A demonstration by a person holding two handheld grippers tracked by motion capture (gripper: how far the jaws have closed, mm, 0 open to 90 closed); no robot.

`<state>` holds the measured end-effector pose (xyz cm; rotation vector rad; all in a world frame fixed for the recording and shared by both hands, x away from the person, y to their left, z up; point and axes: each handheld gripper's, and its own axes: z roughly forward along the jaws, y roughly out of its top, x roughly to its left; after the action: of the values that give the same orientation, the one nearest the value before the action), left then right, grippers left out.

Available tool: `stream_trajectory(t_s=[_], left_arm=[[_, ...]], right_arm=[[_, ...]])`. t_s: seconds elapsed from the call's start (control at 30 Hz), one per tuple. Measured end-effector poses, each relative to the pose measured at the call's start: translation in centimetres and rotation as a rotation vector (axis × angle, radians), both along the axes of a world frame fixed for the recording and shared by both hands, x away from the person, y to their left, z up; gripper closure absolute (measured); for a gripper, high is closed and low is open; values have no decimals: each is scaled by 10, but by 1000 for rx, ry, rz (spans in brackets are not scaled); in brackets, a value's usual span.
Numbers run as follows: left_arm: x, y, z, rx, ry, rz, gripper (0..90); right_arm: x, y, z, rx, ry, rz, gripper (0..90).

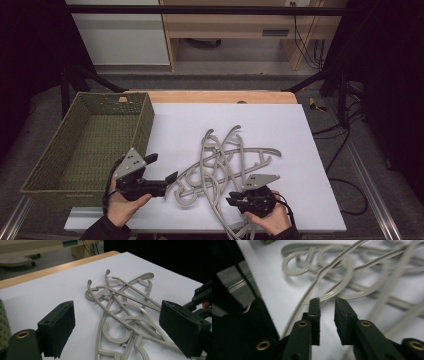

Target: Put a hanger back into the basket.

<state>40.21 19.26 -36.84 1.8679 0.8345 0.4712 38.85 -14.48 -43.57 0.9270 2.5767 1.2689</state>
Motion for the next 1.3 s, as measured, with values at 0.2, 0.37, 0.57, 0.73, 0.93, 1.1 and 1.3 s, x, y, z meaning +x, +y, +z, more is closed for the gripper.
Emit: stream_trajectory(t_s=[0.2,0.37,0.57,0.73,0.93,1.1,1.3], left_arm=[[19,-34,-11,36,56,8,143],[34,-54,-18,92,87,11,170],[59,-75,-33,147,157,42,248],[84,-84,-51,167,215,69,336],[104,-92,-71,198,253,100,427],[118,-96,-85,199,293,133,518],[129,-98,-95,181,335,142,609]], right_arm=[[2,-25,11,64,-87,-105,517],[2,-44,17,109,-147,-180,418],[2,-55,22,122,-166,-217,399],[3,-55,21,116,-167,-217,390],[4,-54,20,109,-167,-208,380],[4,-53,19,108,-160,-207,378],[4,-52,19,109,-154,-203,378]])
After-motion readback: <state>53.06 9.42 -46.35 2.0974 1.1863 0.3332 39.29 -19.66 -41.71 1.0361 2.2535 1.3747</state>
